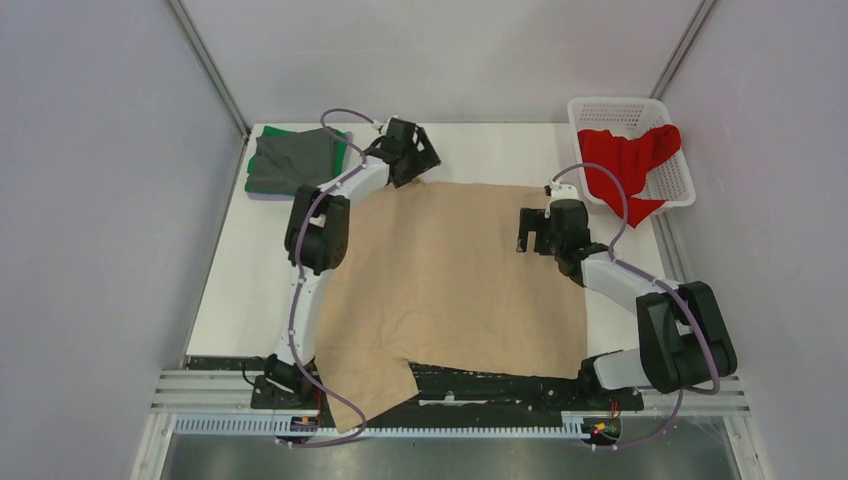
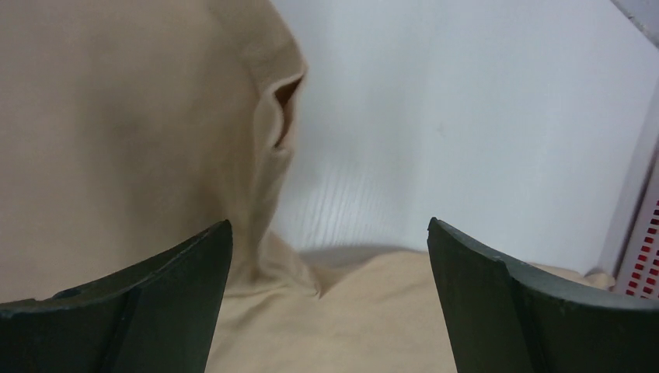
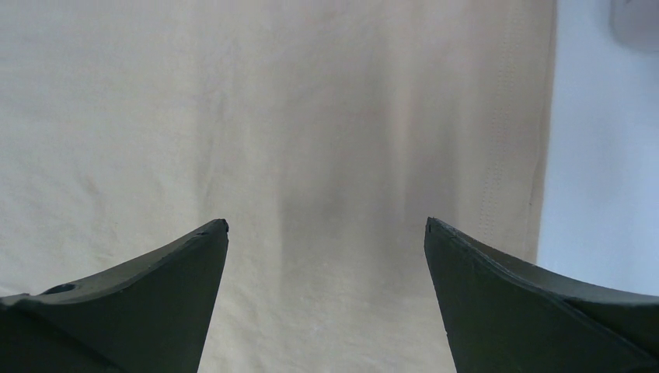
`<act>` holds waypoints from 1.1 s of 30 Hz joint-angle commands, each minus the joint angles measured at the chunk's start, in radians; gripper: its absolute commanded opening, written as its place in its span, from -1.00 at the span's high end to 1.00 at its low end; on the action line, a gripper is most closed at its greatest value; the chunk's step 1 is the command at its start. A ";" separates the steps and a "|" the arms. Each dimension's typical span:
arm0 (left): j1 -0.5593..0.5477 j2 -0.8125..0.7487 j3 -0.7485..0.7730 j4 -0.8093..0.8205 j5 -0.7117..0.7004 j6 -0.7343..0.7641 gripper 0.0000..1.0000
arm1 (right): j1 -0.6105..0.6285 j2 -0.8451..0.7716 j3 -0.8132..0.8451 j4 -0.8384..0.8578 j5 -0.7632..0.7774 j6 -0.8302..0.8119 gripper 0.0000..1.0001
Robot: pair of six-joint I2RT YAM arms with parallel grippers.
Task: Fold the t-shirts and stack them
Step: Flatten out the tshirt
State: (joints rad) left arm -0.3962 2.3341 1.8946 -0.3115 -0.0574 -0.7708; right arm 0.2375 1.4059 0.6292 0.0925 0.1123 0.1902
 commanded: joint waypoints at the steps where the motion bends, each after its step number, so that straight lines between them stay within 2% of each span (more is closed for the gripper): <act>1: -0.028 0.115 0.181 0.103 0.087 -0.107 -0.99 | -0.004 -0.065 -0.018 0.019 0.073 0.000 -0.97; 7: -0.066 0.271 0.452 0.116 0.095 -0.167 -0.99 | -0.004 -0.081 -0.029 0.022 0.109 -0.002 -0.97; 11: -0.065 0.211 0.445 0.033 -0.003 -0.098 -0.99 | -0.004 -0.065 -0.029 0.009 0.103 -0.003 -0.97; 16: -0.064 -0.041 0.194 -0.058 -0.097 0.056 -0.99 | -0.003 -0.053 -0.028 0.005 0.064 0.015 -0.97; 20: -0.064 -0.341 -0.131 -0.064 -0.273 0.138 -0.99 | -0.003 -0.031 -0.033 -0.027 0.010 0.048 -0.97; 24: -0.064 -0.565 -0.440 -0.078 -0.294 0.224 -0.99 | -0.002 -0.052 -0.065 -0.030 0.001 0.057 -0.97; 26: -0.064 -0.620 -0.548 -0.091 -0.291 0.248 -0.99 | -0.003 -0.055 -0.066 -0.034 0.002 0.047 -0.97; 30: -0.054 -0.628 -0.643 -0.126 -0.359 0.269 -0.99 | -0.002 -0.029 -0.050 -0.065 -0.004 0.035 -0.97; 33: -0.011 -0.582 -0.661 -0.091 -0.245 0.265 -0.99 | -0.003 -0.014 -0.055 -0.053 -0.017 0.040 -0.97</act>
State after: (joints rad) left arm -0.4507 1.6756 1.2804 -0.3954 -0.3466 -0.5632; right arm 0.2375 1.3743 0.5652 0.0330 0.1184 0.2260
